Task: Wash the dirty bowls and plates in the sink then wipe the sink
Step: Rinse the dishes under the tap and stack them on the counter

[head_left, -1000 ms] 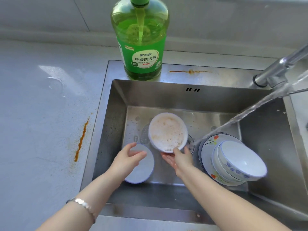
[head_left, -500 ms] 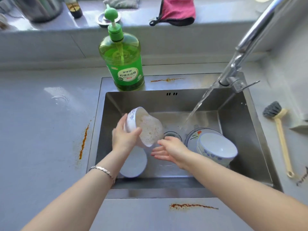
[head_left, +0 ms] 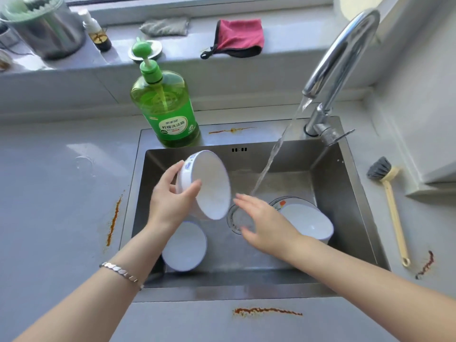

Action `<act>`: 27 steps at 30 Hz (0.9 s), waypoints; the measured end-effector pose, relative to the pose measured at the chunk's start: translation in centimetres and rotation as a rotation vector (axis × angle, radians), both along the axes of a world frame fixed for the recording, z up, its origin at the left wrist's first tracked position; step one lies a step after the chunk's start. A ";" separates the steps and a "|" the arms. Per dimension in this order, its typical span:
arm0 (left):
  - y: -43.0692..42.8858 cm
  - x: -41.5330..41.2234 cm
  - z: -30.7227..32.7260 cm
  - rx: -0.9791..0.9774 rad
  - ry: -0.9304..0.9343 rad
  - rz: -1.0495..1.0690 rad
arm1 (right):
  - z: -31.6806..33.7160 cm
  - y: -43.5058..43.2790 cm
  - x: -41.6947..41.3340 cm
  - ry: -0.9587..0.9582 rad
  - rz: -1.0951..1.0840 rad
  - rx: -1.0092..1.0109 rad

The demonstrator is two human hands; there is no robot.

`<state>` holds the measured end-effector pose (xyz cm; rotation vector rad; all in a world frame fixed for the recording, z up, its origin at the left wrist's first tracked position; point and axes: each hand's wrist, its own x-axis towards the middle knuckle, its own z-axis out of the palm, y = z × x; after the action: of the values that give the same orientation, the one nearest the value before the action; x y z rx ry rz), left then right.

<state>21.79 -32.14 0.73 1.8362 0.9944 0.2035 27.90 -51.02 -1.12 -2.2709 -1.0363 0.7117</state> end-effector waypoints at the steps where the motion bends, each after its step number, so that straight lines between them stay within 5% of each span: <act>1: -1.0 0.6 0.2 -0.117 -0.033 0.031 | 0.1 0.2 0.3 -0.030 0.082 0.047; 6: -4.8 3.3 1.1 -0.364 -0.147 0.037 | 0.3 0.3 1.3 0.167 0.169 0.261; 10: -4.3 4.2 1.6 -0.383 -0.100 -0.058 | -2.6 -3.1 7.5 -0.489 0.491 0.123; 12: -4.7 4.7 1.8 -0.376 -0.078 -0.092 | -2.8 -3.4 9.4 -0.654 0.512 -0.016; 15: -5.5 5.6 1.8 -0.395 -0.097 -0.013 | -2.0 -1.4 6.7 -0.380 0.326 -0.129; 18: -5.3 5.7 1.9 -0.414 -0.052 -0.029 | -2.4 -1.5 4.6 -0.184 0.378 0.103; 24: -2.5 6.4 3.9 -0.528 0.238 -0.161 | -2.7 -4.6 9.5 -0.602 0.515 0.244; 27: -3.3 5.8 3.4 -0.501 0.124 -0.128 | -1.9 -3.7 7.9 -0.659 0.440 0.242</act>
<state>27.55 -35.40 4.09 1.4542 0.9083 -0.2243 35.80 -54.70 -3.03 -2.1126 -1.8484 -0.0441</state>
